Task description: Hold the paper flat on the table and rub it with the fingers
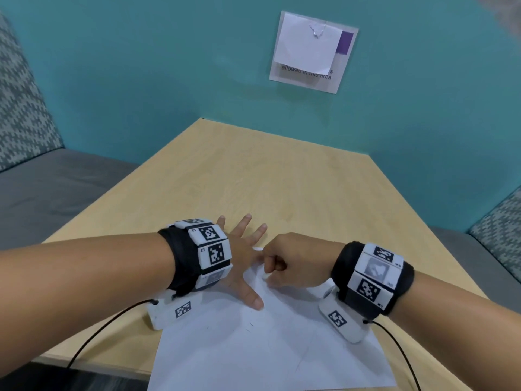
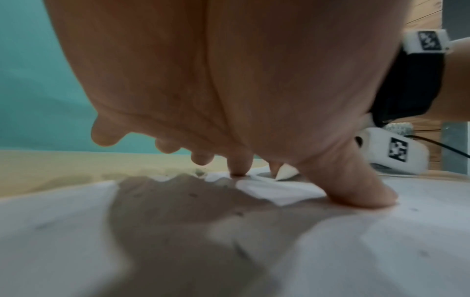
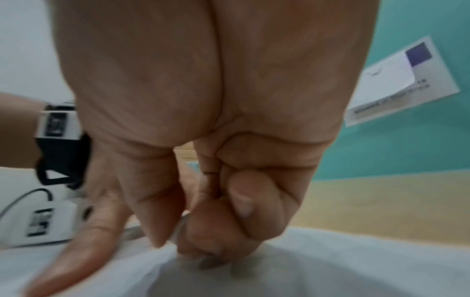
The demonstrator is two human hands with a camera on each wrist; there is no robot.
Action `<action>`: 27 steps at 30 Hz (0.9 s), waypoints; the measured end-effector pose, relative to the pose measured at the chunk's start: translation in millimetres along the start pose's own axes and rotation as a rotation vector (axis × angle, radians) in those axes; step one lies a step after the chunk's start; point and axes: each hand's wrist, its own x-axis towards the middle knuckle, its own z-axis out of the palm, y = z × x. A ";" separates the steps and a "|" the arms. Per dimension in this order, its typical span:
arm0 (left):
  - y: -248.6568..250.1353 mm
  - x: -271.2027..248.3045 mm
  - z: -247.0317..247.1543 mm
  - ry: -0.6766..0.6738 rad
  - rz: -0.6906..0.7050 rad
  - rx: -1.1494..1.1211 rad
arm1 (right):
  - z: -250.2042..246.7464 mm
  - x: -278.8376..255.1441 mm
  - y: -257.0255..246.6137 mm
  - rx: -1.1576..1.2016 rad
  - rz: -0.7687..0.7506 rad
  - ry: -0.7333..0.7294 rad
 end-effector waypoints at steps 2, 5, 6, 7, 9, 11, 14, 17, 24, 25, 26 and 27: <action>-1.4 1.2 2.0 -0.002 -0.013 0.007 | -7.4 2.3 6.5 -0.007 0.052 0.037; 1.0 0.7 0.5 -0.011 -0.022 0.004 | -5.2 2.8 3.8 -0.015 0.045 0.039; 1.6 0.0 0.2 -0.006 -0.021 -0.006 | -1.3 2.0 -0.8 -0.015 0.013 0.017; 1.6 0.0 0.3 0.000 -0.019 -0.013 | 1.1 0.8 -4.5 -0.013 -0.005 -0.005; -0.3 0.9 1.3 0.003 -0.019 -0.017 | -3.3 3.8 -1.8 -0.014 0.021 0.019; -1.3 3.1 2.8 0.002 -0.024 -0.008 | -10.0 6.0 5.2 -0.006 0.070 0.071; 0.9 2.3 2.7 0.015 -0.031 -0.005 | -1.7 4.5 -1.7 -0.029 0.011 0.027; -0.2 1.7 2.7 0.014 -0.024 -0.016 | -2.2 2.5 0.8 -0.032 0.001 0.021; -0.1 2.5 1.0 -0.012 -0.029 -0.013 | 5.9 -5.0 3.5 0.016 -0.028 0.008; -0.2 2.9 1.4 -0.014 -0.029 -0.010 | 2.9 -3.7 6.0 0.013 -0.009 0.015; -0.9 3.9 2.5 -0.017 -0.035 -0.005 | -2.5 -1.5 11.2 0.005 0.032 0.037; -2.1 4.6 3.5 -0.019 -0.043 0.002 | -8.2 0.8 17.1 0.001 0.068 0.061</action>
